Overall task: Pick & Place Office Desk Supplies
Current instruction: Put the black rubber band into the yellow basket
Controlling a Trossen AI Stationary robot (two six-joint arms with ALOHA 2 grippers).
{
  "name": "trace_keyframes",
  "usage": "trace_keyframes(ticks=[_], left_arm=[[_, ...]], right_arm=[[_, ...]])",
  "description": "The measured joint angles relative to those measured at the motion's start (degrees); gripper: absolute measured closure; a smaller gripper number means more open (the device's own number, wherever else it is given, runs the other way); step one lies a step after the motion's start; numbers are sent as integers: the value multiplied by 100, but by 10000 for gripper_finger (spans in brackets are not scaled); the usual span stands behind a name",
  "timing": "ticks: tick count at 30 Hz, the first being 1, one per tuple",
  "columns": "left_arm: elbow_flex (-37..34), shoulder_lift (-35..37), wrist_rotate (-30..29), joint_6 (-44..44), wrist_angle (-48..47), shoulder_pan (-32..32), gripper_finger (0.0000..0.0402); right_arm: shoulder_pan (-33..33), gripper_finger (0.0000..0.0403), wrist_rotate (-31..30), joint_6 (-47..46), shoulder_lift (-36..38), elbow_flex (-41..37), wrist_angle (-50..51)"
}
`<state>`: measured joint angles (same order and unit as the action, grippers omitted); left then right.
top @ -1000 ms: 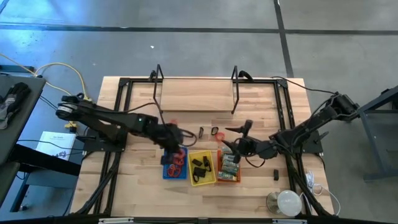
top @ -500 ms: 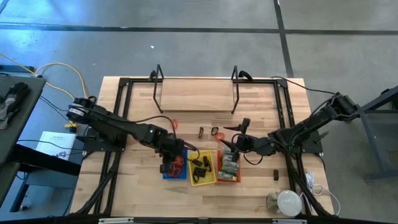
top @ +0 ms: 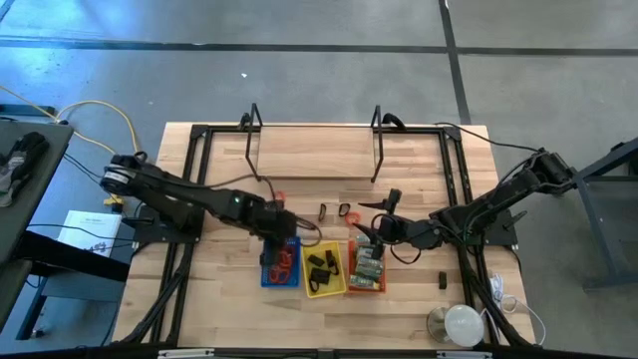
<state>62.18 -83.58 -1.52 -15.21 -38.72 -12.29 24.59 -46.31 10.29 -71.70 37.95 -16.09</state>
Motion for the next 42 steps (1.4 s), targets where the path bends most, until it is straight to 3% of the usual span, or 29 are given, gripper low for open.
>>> trace_keyframes(ticks=[6,8,17,25,34,42], left_arm=[[124,315,-1496,1657,1092,321,309],[119,280,-1699,1927,1434,482,309],[95,-778,-1295,1811,2148,1378,309],[98,-1674,-992,2204,2990,1454,309],[98,-1809,-1076,2748,3139,1190,309],[98,-1811,-1012,2562,3116,1276,306]], right_arm=[[-1,164,-2,2,0,0,3],[-1,164,-2,2,0,0,3],[2,164,-2,-7,2,2,124],[3,165,1,-30,2,2,288],[1,165,0,-106,2,2,441],[-1,165,0,-110,2,2,534]])
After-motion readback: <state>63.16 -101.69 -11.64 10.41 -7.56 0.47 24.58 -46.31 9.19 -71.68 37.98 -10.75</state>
